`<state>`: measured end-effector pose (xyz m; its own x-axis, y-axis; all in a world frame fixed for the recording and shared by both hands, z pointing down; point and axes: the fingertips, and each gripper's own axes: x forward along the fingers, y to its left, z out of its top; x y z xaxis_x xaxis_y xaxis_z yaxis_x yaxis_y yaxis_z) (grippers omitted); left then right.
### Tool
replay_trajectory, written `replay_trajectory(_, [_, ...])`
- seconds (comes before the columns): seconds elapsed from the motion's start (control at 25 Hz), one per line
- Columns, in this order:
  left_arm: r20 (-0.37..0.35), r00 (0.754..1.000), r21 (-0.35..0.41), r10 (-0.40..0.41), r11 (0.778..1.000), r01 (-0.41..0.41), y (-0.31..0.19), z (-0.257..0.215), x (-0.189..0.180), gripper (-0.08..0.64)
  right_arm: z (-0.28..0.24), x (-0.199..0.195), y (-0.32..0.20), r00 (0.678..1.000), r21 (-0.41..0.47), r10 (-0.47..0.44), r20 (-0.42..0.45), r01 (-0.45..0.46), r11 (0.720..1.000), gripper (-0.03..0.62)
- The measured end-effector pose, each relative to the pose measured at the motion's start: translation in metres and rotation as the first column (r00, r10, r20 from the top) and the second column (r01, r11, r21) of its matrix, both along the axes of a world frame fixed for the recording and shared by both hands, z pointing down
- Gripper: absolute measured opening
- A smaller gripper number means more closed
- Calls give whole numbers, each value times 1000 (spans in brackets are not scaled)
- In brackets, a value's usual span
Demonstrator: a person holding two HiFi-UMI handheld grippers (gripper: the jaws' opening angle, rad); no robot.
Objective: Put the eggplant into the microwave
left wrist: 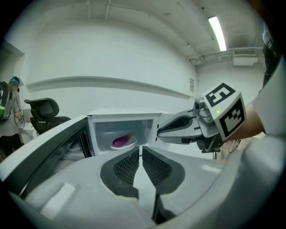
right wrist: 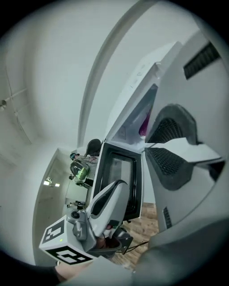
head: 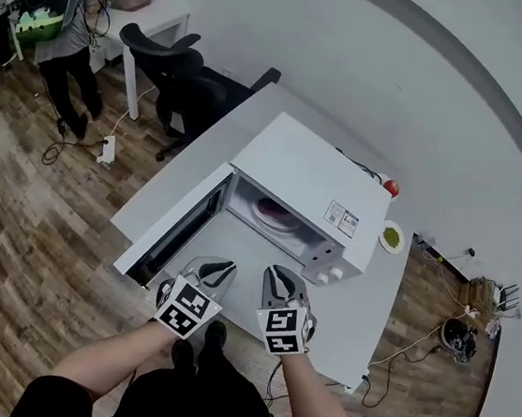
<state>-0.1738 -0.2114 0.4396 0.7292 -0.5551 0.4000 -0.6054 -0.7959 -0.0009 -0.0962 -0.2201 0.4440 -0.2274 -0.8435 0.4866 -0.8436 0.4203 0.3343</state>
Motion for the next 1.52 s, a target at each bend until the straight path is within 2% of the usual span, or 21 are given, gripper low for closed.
replay_trajectory(0.24, [-43,998,44,51,998,-49,39,-44,0,23,-37,-8,44,993,13,-12,122,11,1000,41])
replay_trajectory(0.4, [-78,996,56,47,998,-43,57,-62,8,17,-61,-5,63,980,45,-37,196,29,999,41])
replay_trajectory(0.56, [-83,996,61,43,997,-38,75,-70,20,9,-80,0,84,963,71,-83,258,66,995,41])
replay_trajectory(0.8, [-124,992,59,18,998,-10,97,-92,41,9,-101,20,119,943,116,-129,306,98,988,40])
replay_trajectory(1.0, [-162,987,76,-1,997,13,116,-116,60,9,-123,42,137,911,167,-158,382,100,981,35])
replay_trajectory(1.2, [-197,980,110,-16,993,38,134,-138,73,9,-145,56,157,860,195,-214,462,137,971,25])
replay_trajectory(1.36, [-235,972,113,-8,993,35,141,-151,76,9,-160,66,166,835,214,-215,507,120,969,18])
replay_trajectory(1.52, [-225,974,163,-8,986,45,139,-161,76,9,-171,70,170,829,237,-219,515,108,965,15])
